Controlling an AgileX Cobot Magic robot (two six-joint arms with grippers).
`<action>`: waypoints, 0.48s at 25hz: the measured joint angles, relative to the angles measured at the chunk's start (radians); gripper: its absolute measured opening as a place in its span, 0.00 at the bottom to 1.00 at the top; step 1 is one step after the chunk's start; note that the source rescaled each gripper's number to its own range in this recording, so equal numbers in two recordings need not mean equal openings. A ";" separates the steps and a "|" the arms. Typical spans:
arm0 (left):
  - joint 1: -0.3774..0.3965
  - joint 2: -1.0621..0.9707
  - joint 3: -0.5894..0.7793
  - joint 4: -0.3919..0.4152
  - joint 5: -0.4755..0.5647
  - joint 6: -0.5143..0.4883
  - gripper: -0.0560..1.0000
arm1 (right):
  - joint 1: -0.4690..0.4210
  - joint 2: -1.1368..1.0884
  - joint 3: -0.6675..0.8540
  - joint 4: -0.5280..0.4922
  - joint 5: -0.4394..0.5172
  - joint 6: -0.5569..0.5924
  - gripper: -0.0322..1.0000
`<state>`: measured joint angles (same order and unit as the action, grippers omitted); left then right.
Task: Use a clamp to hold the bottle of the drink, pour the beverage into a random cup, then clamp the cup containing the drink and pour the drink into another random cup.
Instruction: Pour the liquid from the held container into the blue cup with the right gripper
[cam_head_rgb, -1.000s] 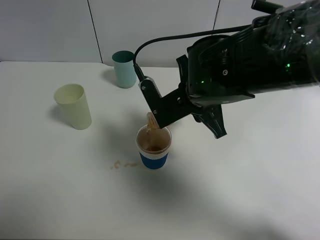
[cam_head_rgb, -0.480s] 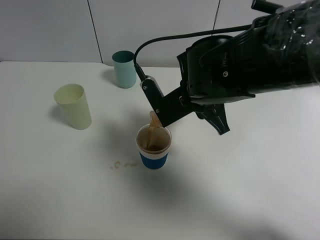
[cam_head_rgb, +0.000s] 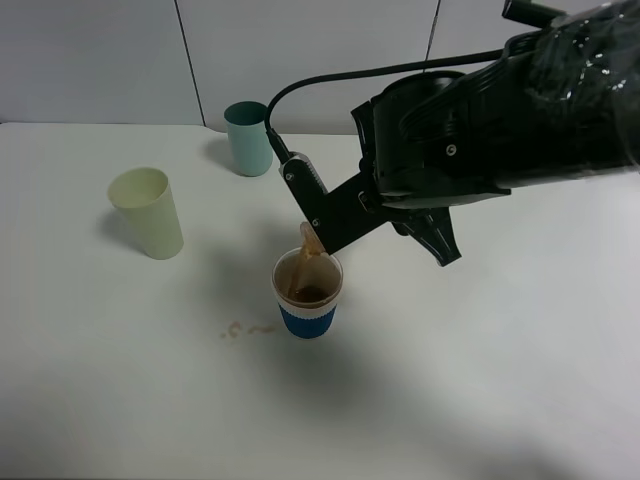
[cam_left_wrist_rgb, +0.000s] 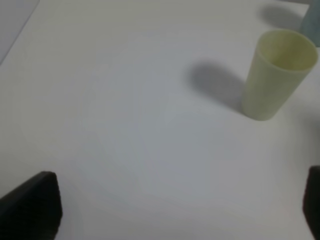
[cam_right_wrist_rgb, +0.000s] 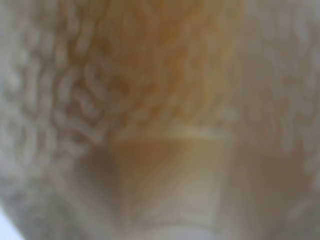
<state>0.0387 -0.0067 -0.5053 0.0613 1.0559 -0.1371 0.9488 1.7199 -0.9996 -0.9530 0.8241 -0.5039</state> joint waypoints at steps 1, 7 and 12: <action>0.000 0.000 0.000 0.000 0.000 0.000 0.90 | 0.000 0.000 0.000 -0.001 0.000 -0.002 0.05; 0.000 0.000 0.000 0.000 0.000 0.000 0.90 | 0.000 0.000 0.000 -0.006 0.001 -0.030 0.05; 0.000 0.000 0.000 0.000 0.000 0.000 0.90 | 0.002 0.000 0.000 -0.017 0.002 -0.044 0.05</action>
<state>0.0387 -0.0067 -0.5053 0.0613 1.0559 -0.1371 0.9507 1.7199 -0.9996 -0.9699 0.8261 -0.5477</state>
